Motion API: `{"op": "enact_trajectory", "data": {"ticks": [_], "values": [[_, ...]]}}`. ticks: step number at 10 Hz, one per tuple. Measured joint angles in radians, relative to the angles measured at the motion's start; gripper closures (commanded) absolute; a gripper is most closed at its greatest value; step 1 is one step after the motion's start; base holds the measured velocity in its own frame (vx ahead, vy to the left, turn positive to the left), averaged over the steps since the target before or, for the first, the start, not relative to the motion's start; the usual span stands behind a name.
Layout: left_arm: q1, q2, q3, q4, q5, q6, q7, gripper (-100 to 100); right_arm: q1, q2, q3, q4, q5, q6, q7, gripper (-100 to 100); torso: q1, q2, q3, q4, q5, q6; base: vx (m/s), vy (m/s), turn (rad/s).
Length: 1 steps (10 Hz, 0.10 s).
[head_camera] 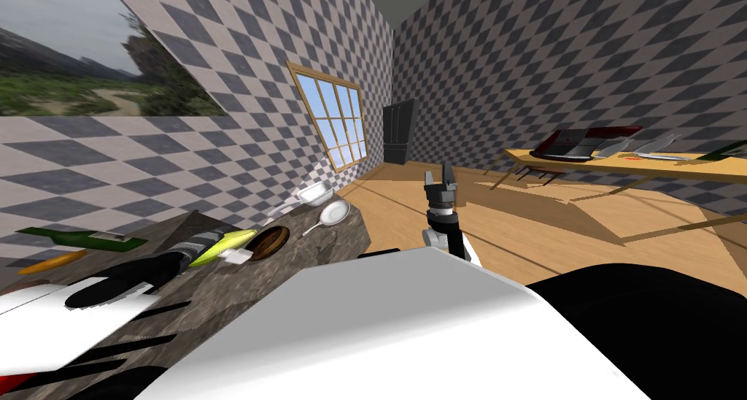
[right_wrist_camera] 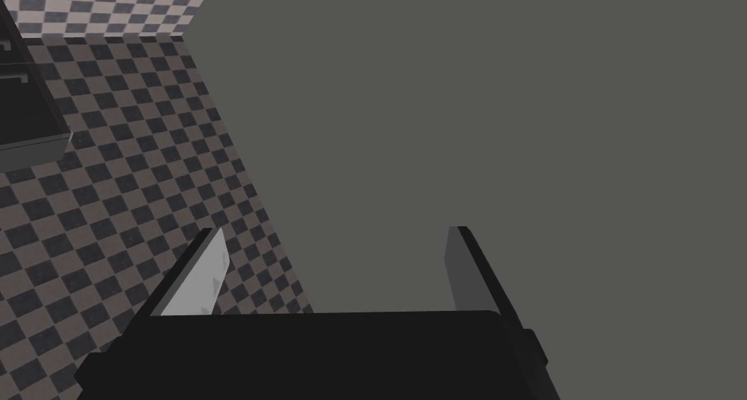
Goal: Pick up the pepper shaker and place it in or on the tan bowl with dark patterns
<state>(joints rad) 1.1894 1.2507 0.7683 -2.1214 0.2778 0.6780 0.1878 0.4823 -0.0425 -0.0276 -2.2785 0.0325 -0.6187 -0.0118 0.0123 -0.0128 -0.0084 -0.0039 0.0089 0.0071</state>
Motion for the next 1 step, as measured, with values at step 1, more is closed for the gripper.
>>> {"op": "enact_trajectory", "data": {"ticks": [1], "values": [[0.0, 0.0, 0.0, 0.0, 0.0, 0.0, 0.0, 0, 0.0, 0.0, 0.0, 0.0, 0.0, 0.0, 0.0, 0, 0.0, 0.0, 0.0, 0.0, 0.0, 0.0, 0.0, 0.0, 0.0]]}}
